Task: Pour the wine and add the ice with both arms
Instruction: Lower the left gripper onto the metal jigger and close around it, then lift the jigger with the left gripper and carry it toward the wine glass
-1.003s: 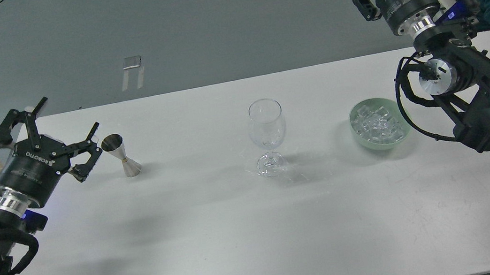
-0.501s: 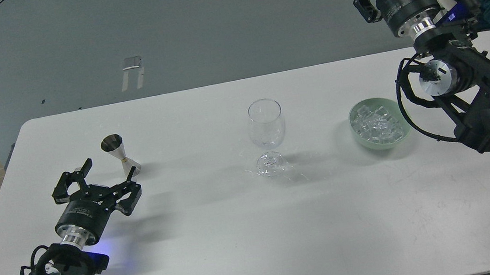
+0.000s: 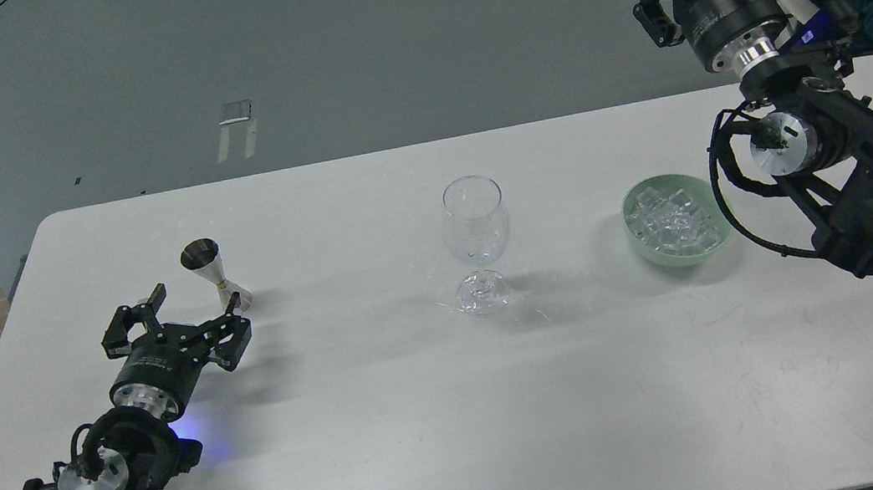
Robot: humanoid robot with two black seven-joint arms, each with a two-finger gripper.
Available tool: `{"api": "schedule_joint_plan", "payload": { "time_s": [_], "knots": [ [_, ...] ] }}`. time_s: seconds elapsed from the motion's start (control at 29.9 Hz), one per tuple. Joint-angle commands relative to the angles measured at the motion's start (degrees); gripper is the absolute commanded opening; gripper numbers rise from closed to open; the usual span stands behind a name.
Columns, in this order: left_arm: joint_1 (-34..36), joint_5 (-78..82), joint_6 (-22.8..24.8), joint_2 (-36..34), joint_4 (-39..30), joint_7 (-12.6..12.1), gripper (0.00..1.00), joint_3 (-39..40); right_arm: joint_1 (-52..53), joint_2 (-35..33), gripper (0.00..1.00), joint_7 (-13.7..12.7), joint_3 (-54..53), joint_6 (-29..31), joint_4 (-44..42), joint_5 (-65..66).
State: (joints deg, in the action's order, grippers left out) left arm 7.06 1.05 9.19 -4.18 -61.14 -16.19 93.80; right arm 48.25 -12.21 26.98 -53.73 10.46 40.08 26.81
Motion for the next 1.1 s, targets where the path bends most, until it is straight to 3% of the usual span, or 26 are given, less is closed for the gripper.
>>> {"api": "schedule_joint_plan", "payload": {
  "time_s": [0.0,0.5,0.67,0.9,0.97,1.07],
  "knots": [
    [1.81,1.49,-0.05,0.93,1.45,0.01,0.98,-0.1,-0.09,0.17,1.0,0.0,0.2,0.0,-0.09,0.09],
    [8.49,4.31,0.03,2.78,9.72,2.12,0.94,-0.46,-0.88,0.08,1.0,0.0,0.29,-0.44,-0.18,0.09],
    [10.25,4.48,0.03,2.43,12.79,4.14,0.69,-1.16,-0.97,0.0,1.0,0.0,0.29,-0.61,-0.18,0.09],
    [11.49,4.57,0.03,2.43,15.08,5.73,0.5,-1.33,-0.97,0.08,1.0,0.0,0.29,-0.61,-0.09,0.09],
    [11.66,4.74,0.12,2.34,15.17,6.69,0.34,-1.33,-0.97,0.08,1.0,0.0,0.29,-0.61,-0.18,0.09],
    [11.75,5.36,0.12,2.25,15.17,7.13,0.31,-1.33,-0.97,0.08,1.0,0.0,0.29,-0.61,-0.18,0.09]
  ]
}}
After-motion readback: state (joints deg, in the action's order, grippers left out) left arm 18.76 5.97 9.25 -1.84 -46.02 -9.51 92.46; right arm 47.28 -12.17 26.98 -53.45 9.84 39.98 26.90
